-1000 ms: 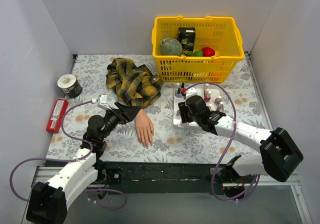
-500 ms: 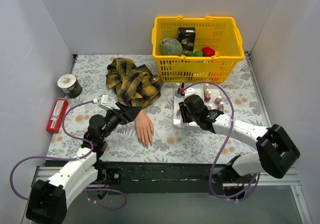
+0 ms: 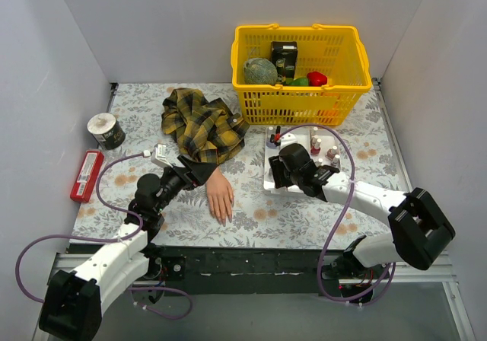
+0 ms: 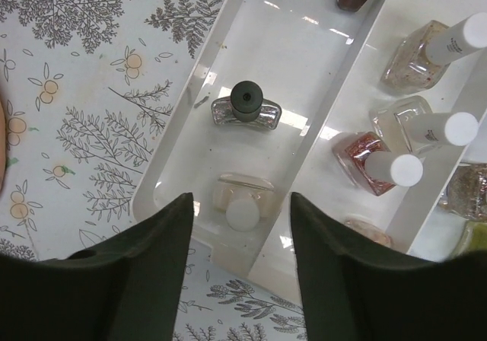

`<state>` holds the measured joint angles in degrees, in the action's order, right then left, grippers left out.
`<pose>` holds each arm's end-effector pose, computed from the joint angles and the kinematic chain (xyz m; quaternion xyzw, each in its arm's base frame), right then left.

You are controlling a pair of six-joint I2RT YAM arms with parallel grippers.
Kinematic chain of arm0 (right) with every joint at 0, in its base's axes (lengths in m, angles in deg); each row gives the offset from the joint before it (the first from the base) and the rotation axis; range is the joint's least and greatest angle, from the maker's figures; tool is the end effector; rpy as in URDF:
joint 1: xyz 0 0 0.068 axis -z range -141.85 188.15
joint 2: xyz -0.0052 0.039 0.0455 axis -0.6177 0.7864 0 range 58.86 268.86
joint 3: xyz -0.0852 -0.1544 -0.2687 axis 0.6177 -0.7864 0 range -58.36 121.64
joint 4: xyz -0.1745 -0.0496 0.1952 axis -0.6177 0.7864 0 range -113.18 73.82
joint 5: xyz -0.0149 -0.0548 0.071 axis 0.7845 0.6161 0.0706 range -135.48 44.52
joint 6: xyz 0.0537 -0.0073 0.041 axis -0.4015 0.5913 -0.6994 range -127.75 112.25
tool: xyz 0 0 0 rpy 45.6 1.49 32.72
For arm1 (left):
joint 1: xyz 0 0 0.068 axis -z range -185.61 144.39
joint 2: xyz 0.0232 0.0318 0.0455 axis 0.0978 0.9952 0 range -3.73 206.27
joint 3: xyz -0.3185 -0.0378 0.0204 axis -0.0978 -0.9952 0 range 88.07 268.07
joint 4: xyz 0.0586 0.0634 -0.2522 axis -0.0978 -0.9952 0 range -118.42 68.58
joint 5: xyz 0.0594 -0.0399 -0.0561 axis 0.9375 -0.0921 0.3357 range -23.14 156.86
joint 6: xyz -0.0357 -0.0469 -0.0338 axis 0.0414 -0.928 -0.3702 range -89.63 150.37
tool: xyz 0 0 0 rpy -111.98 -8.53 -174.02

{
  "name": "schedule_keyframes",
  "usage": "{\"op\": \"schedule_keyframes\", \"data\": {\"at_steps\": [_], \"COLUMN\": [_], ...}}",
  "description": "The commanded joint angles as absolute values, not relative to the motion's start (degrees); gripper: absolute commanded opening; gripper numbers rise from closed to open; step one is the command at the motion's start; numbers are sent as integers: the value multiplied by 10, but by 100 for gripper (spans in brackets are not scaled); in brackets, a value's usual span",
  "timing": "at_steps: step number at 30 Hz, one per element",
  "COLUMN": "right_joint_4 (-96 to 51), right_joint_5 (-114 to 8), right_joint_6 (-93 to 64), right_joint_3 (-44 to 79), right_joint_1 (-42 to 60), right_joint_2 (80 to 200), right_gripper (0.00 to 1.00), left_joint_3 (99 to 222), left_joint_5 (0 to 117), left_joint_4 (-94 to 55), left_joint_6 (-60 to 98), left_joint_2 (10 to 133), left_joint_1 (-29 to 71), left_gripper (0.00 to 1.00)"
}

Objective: Paint the nails

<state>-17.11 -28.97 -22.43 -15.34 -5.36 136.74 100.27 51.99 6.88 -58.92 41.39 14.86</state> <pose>0.2205 0.1879 0.2438 -0.1664 0.8868 0.0857 0.4226 0.1522 -0.0717 0.2400 -0.3395 0.6509 -0.6047 0.3090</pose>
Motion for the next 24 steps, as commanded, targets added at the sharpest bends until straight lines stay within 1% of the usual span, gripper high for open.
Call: {"op": "schedule_keyframes", "data": {"at_steps": [1, 3, 8, 15, 24], "right_joint_4": [-169, -170, -169, -169, -171], "right_joint_5": [-290, -294, -301, -318, -334], "right_joint_6": [-220, -219, -216, -215, -217], "right_joint_3": [-125, -124, -120, -118, -121], "right_joint_1": [-52, -52, -52, -52, -52], "right_joint_2": [1382, 1388, 1403, 1416, 1424], "right_gripper": [68, 69, 64, 61, 61], "left_joint_3": [1028, 1028, 1029, 1032, 1033], "left_joint_5": [517, 517, 517, 517, 521], "left_joint_4": [71, 71, 71, 69, 64], "left_joint_6": [-578, -578, -577, -576, -576], "left_joint_2": [416, 416, 419, 422, 423], "left_joint_1": [152, 153, 154, 156, 157], "left_gripper": [98, 98, 98, 98, 98]}}
